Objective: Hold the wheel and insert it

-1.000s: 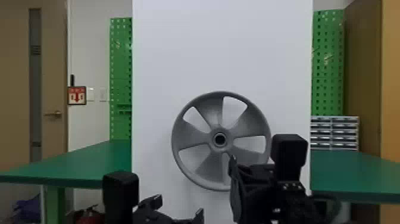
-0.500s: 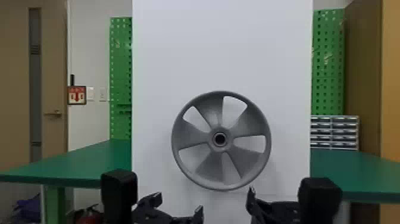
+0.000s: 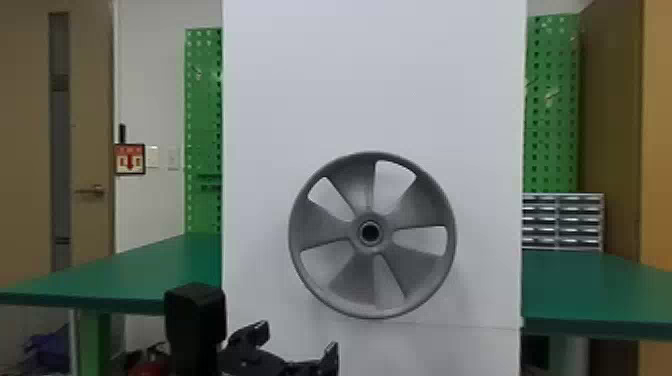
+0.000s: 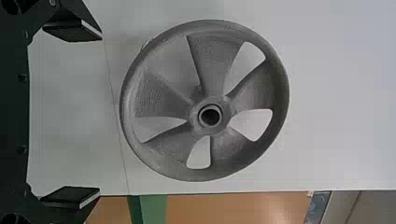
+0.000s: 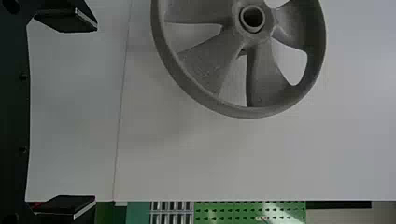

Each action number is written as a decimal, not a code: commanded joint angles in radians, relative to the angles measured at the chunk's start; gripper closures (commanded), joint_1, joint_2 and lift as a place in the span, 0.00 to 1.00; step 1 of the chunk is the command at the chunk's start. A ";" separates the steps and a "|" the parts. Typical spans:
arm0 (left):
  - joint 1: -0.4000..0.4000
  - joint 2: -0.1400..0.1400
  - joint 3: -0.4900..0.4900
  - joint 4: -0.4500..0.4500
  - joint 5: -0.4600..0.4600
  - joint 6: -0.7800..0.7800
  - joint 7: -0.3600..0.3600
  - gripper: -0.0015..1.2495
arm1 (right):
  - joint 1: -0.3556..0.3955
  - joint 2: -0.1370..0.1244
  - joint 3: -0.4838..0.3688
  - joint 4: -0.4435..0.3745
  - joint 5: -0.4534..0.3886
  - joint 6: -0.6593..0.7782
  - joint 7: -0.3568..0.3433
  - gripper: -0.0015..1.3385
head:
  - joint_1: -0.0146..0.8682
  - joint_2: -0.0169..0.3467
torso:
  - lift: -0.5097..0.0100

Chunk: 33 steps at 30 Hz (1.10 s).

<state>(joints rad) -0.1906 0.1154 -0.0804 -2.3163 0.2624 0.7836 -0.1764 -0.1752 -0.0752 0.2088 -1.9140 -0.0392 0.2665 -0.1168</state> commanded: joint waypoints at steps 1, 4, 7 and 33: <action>0.003 0.000 0.004 0.000 0.000 -0.003 0.000 0.09 | 0.052 -0.011 -0.025 0.013 0.008 -0.026 0.019 0.00 | 0.04 0.49 | 0.07; 0.005 0.000 0.007 0.000 0.001 -0.003 0.000 0.09 | 0.082 -0.012 -0.039 0.038 0.010 -0.061 0.040 0.00 | 0.04 0.49 | 0.07; 0.008 0.000 0.013 -0.002 0.004 -0.004 0.000 0.09 | 0.106 -0.012 -0.051 0.064 0.004 -0.092 0.066 0.00 | 0.04 0.49 | 0.07; 0.030 -0.002 0.031 -0.008 0.004 -0.032 0.000 0.09 | 0.201 0.012 -0.077 0.135 0.028 -0.219 0.066 0.03 | 0.04 0.49 | 0.07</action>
<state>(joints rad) -0.1632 0.1145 -0.0494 -2.3240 0.2669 0.7559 -0.1764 0.0259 -0.0599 0.1307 -1.7795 -0.0063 0.0481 -0.0506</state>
